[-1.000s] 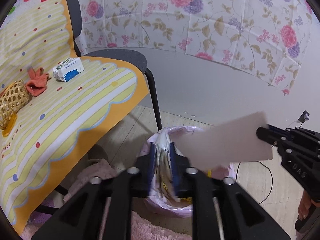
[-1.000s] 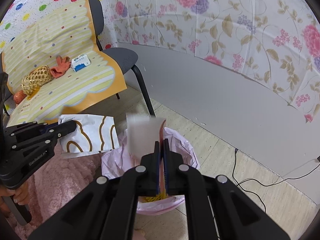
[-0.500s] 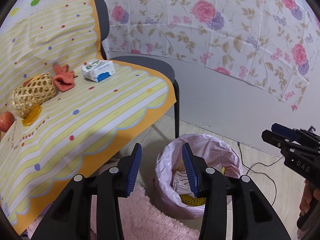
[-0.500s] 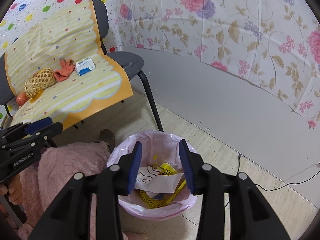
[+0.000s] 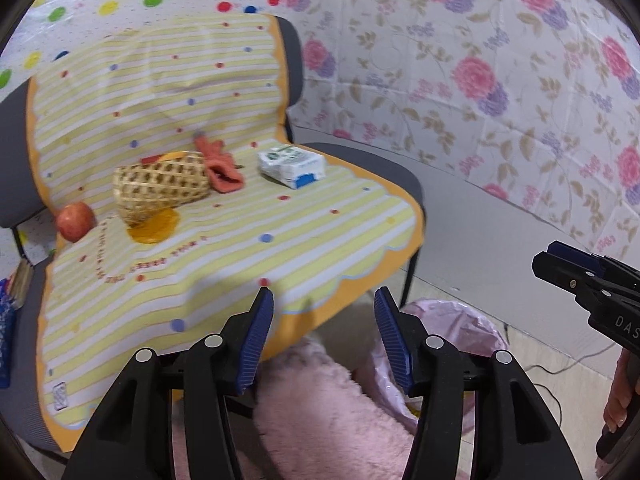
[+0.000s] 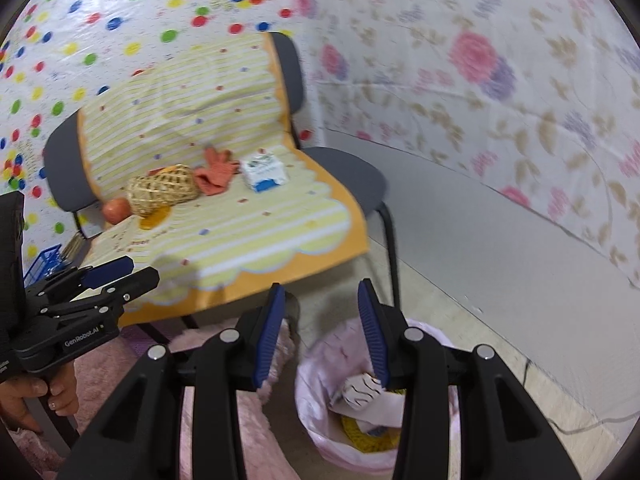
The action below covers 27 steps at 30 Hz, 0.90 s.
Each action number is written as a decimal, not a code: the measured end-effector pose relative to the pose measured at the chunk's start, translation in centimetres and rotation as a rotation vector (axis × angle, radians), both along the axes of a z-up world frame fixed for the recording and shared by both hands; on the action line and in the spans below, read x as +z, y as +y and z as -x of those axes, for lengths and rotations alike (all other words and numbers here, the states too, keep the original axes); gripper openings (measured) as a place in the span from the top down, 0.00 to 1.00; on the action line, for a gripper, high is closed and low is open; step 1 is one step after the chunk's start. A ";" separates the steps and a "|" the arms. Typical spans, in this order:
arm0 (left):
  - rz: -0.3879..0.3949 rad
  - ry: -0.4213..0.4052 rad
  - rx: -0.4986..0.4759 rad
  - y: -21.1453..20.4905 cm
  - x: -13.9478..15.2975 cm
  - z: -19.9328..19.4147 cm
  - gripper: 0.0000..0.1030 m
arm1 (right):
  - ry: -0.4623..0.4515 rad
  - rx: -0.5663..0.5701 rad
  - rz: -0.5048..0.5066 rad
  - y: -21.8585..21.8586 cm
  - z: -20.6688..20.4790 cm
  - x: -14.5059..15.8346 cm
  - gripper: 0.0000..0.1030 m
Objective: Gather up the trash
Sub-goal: 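Move both grippers back from the wastebasket to the chair, then lower the left gripper onto the yellow plastic bag and close it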
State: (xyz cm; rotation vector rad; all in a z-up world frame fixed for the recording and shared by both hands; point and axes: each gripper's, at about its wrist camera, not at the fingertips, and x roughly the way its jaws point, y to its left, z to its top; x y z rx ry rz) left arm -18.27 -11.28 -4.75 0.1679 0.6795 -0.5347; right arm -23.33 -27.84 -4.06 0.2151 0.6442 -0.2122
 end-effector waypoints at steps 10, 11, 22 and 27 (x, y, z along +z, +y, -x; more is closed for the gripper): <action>0.016 0.004 0.215 7.0 0.1 -4.0 0.43 | 0.009 0.159 0.011 3.9 -6.7 1.0 0.58; 0.018 0.008 0.235 7.7 0.0 -4.6 0.41 | 0.009 0.166 0.014 4.2 -7.3 1.0 0.57; 0.022 0.037 0.381 12.1 -0.7 -11.1 0.31 | 0.033 0.212 0.023 5.5 -14.0 0.6 0.51; 0.017 0.060 0.400 11.9 -1.2 -13.8 0.31 | 0.035 0.230 0.038 5.5 -17.8 0.1 0.51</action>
